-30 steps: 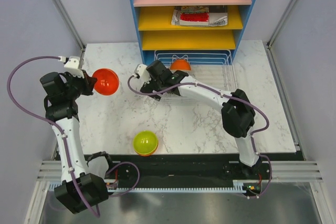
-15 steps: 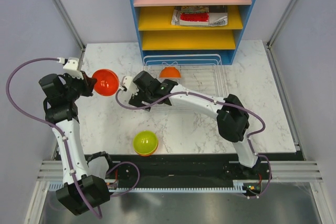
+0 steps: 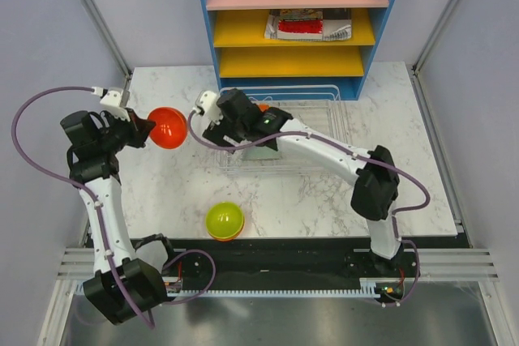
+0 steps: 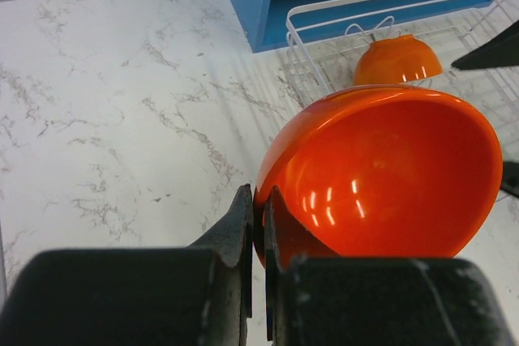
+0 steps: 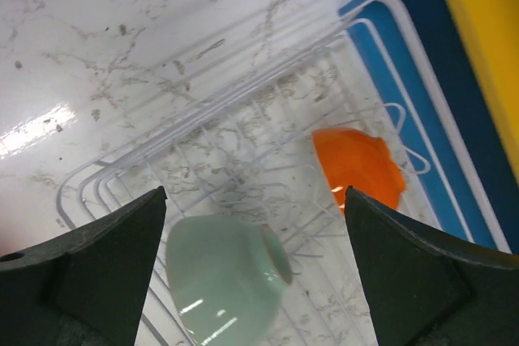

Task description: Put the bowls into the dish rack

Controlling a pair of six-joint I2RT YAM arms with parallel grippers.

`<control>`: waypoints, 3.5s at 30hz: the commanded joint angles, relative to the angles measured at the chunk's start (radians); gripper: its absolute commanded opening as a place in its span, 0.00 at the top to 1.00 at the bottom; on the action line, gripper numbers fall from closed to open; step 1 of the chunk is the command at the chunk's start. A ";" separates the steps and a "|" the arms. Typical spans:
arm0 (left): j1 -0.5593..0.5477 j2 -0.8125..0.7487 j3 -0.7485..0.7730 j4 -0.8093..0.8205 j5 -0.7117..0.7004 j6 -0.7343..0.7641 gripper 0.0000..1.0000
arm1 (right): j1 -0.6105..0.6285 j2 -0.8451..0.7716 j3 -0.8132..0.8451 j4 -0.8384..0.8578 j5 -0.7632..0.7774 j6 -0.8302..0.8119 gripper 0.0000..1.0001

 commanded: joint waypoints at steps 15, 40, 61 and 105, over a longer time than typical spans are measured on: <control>-0.492 0.293 0.281 -0.066 0.099 0.119 0.98 | -0.575 -0.408 -0.409 0.426 -1.084 0.672 0.02; -0.753 0.487 0.472 -0.112 -0.079 0.167 0.98 | -0.608 -0.327 -0.733 1.139 -1.286 1.271 0.02; -0.823 0.422 0.492 -0.074 -0.233 0.213 0.98 | -0.552 -0.311 -0.671 0.883 -1.278 1.071 0.02; -0.860 0.388 0.426 -0.028 -0.329 0.234 0.34 | -0.538 -0.287 -0.699 1.057 -1.295 1.222 1.00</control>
